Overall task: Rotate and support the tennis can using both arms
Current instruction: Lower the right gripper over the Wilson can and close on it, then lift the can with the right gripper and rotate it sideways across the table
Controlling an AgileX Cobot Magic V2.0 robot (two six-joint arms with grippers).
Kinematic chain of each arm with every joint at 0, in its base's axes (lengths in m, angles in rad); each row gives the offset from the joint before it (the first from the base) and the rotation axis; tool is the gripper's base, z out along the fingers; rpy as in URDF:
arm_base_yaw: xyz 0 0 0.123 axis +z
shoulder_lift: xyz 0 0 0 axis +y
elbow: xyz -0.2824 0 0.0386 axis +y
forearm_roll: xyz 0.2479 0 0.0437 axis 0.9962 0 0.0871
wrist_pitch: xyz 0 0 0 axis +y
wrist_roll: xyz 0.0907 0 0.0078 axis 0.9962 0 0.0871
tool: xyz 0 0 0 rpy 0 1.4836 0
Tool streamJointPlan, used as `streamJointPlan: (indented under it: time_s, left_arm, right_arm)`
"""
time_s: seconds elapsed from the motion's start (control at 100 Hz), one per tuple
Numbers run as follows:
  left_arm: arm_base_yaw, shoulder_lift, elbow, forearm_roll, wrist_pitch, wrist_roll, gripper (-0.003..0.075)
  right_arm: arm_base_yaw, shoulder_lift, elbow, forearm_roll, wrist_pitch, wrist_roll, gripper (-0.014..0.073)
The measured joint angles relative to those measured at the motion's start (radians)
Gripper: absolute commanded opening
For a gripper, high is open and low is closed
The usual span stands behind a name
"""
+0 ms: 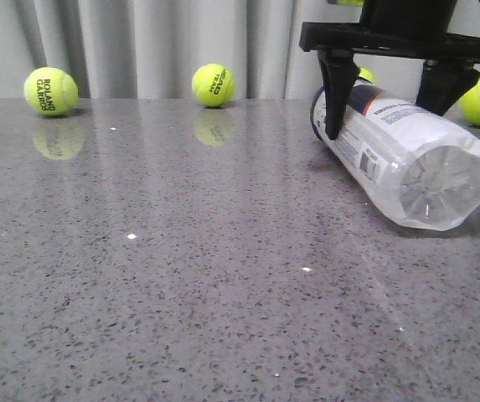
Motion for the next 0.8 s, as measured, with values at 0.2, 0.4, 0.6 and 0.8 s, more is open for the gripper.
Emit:
streamJointPlan:
  time_s: [0.2, 0.4, 0.6, 0.8]
  left_arm:
    - [0.000, 0.000, 0.000, 0.000, 0.000, 0.000, -0.0020]
    - [0.000, 0.000, 0.000, 0.000, 0.000, 0.000, -0.0020]
    - [0.000, 0.000, 0.000, 0.000, 0.000, 0.000, -0.0020]
    - [0.000, 0.000, 0.000, 0.000, 0.000, 0.000, -0.0020]
  right_arm:
    - [0.000, 0.022, 0.000, 0.000, 0.000, 0.005, 0.0524]
    - [0.000, 0.022, -0.002, 0.000, 0.000, 0.005, 0.0302]
    - [0.000, 0.026, -0.019, -0.002, 0.006, -0.065, 0.0265]
    - [0.014, 0.032, -0.146, -0.006, 0.043, -0.229, 0.0265]
